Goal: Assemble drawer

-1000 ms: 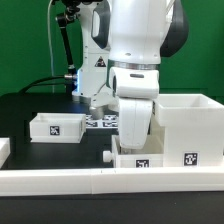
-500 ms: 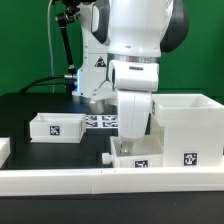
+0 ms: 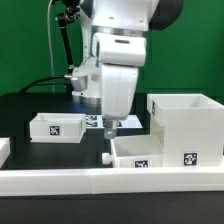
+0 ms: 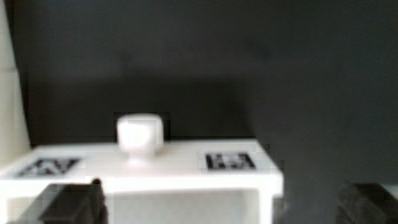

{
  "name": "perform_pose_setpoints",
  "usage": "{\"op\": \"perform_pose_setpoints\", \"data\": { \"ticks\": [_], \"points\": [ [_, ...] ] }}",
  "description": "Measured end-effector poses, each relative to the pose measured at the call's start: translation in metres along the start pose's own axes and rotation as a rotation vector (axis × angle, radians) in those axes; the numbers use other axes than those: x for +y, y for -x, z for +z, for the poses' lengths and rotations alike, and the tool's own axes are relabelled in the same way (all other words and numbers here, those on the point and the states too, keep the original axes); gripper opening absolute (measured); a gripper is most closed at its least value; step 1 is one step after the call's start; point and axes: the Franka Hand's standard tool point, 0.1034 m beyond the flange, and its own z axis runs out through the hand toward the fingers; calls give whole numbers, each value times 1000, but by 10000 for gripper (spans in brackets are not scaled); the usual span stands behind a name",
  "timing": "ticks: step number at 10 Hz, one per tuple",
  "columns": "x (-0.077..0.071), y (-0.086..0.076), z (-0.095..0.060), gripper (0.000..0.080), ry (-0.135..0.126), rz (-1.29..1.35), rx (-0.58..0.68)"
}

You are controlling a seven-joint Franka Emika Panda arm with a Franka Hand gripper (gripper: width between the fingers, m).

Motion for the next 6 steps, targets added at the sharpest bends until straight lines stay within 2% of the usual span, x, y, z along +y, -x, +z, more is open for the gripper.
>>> {"op": "perform_pose_setpoints", "data": {
  "ticks": [1, 3, 5, 6],
  "points": [
    [4, 4, 8, 649, -21, -6, -5],
    [4, 6, 9, 649, -21, -3, -3],
    [4, 21, 11, 649, -25, -20, 28],
    [11, 26, 14, 649, -19, -22, 76]
  ]
}}
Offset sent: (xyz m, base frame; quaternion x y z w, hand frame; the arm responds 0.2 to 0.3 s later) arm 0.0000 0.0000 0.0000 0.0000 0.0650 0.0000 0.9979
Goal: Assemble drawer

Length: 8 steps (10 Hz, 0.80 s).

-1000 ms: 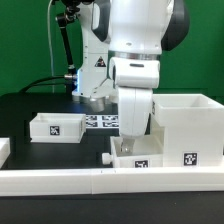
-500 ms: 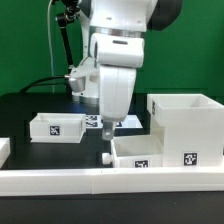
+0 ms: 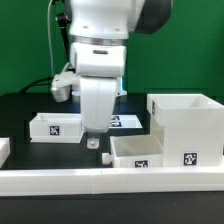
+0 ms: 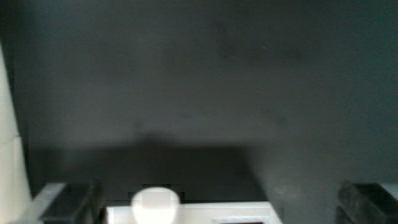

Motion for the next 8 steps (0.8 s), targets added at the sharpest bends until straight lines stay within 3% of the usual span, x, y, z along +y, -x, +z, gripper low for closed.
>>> {"op": "perform_pose_setpoints", "data": {
  "ticks": [3, 4, 6, 8],
  "points": [
    [16, 0, 16, 649, -19, -4, 113],
    [21, -3, 19, 649, -14, 11, 178],
    [17, -8, 27, 649, -29, 40, 237],
    [19, -27, 28, 649, -22, 51, 240]
  ]
}}
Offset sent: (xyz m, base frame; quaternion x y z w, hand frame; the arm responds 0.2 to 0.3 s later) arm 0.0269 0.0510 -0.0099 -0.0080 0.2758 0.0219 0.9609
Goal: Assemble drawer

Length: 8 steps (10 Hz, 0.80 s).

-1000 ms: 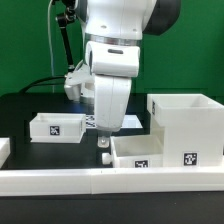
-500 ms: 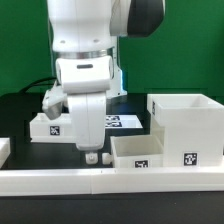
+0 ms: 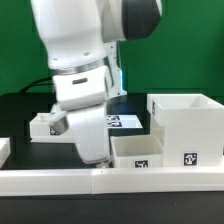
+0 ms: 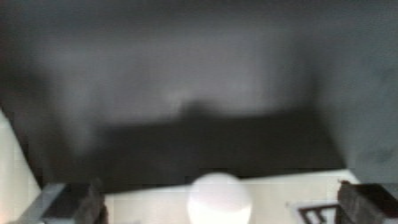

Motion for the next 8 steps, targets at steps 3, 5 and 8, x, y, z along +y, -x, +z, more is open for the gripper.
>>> {"op": "perform_pose_setpoints", "data": {
  "ticks": [3, 5, 8],
  "points": [
    [1, -11, 3, 649, 8, 25, -22],
    [1, -12, 2, 649, 3, 28, -55],
    [0, -10, 3, 649, 0, 29, -60]
  ]
}}
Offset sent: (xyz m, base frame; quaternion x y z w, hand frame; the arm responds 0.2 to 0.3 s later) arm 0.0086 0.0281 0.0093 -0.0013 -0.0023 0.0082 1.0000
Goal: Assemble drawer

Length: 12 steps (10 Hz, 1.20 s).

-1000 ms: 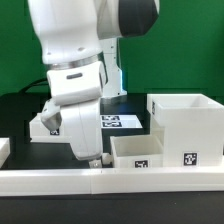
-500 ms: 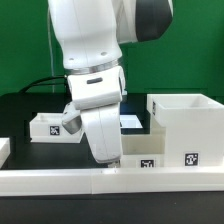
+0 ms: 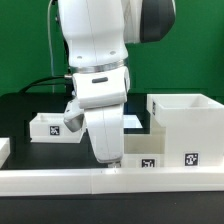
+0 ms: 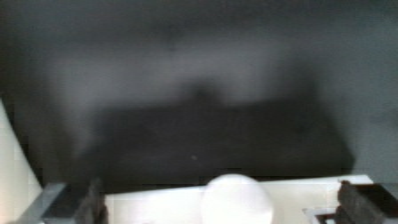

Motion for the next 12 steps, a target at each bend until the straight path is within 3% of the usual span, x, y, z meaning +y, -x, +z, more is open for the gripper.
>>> {"op": "perform_pose_setpoints", "data": {
  "ticks": [2, 4, 7, 9, 12],
  "points": [
    [0, 0, 1, 649, 1, -10, 0],
    [3, -3, 1, 649, 18, -104, 4],
    [7, -13, 1, 649, 62, -133, 6],
    [6, -13, 3, 649, 57, -132, 6],
    [5, -31, 6, 649, 40, -106, 12]
  ]
}}
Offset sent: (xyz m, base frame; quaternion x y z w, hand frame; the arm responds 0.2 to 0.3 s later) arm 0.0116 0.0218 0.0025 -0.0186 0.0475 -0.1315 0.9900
